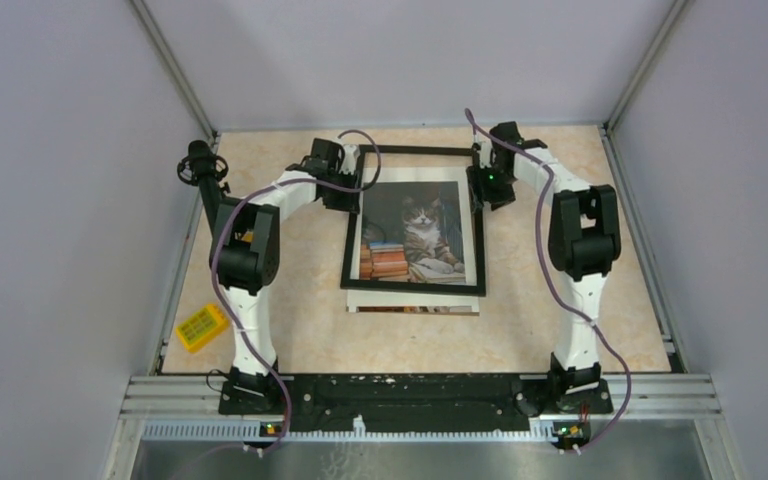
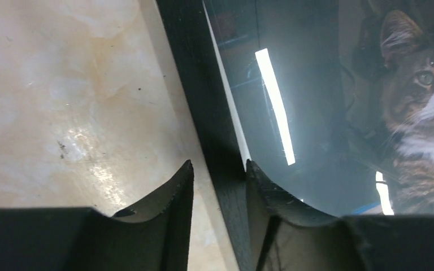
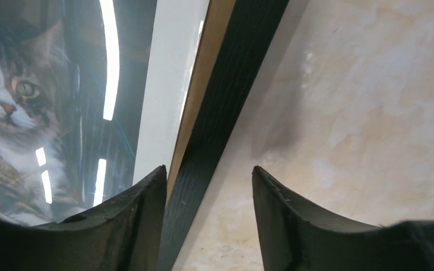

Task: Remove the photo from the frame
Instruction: Move the photo frame item to the photo frame.

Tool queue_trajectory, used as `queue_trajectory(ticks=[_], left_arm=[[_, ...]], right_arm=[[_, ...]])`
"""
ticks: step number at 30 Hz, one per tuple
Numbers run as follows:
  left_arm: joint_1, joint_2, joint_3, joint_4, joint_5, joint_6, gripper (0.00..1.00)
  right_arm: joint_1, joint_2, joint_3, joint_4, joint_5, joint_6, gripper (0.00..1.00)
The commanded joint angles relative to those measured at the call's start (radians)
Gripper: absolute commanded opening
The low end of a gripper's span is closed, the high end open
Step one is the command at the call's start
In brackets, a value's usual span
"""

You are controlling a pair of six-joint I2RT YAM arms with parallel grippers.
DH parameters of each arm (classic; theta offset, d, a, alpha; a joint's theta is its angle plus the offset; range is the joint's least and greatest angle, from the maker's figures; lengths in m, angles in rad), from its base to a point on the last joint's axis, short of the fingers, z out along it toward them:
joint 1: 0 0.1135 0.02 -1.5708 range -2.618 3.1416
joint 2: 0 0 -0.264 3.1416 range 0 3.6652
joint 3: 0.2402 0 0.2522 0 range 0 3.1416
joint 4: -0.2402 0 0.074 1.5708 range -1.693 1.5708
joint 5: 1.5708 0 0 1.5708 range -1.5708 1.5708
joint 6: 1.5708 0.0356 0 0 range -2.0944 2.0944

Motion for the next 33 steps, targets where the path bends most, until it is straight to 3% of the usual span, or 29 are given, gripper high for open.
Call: queue_trajectory(ticks=[1,3,6,11,14,17,21,24,26,33], left_arm=[[0.024,-0.028,0.035,0.002,-0.028,0.067,0.46],[0.030,-0.074,0.021,0.001,-0.036,0.088,0.56],[0.036,-0.177,-0.029,-0.018,0.013,0.198,0.62],[0.038,-0.421,-0.256,-0.005,0.186,0.433,0.87],[0.037,-0.534,-0.385,-0.079,0.341,0.601,0.93],[0.003,-0.622,-0.479,-0.151,0.408,0.730,0.91],[-0.147,-0.687,-0.601,-0.162,0.279,0.794,0.78],[-0.246,-0.718,-0.686,-0.078,0.170,0.786,0.63],[-0.296,-0.722,-0.717,-0.022,0.105,0.763,0.59],[-0.452,-0.702,-0.744,0.101,-0.096,0.727,0.86]], right_arm=[[-0.048,-0.012,0.071,0.010,-0.027,-0.040,0.59],[-0.056,-0.044,0.070,-0.006,-0.056,-0.054,0.64],[-0.057,-0.125,0.024,-0.019,-0.143,-0.098,0.66],[-0.056,-0.320,-0.155,-0.020,-0.374,-0.146,0.71],[-0.047,-0.411,-0.282,-0.026,-0.496,-0.172,0.71],[-0.025,-0.494,-0.401,-0.009,-0.564,-0.193,0.71],[0.032,-0.555,-0.518,-0.009,-0.609,-0.227,0.68],[0.074,-0.583,-0.590,0.016,-0.606,-0.232,0.65],[0.085,-0.602,-0.635,0.048,-0.596,-0.230,0.62],[0.093,-0.674,-0.744,0.057,-0.651,-0.325,0.42]])
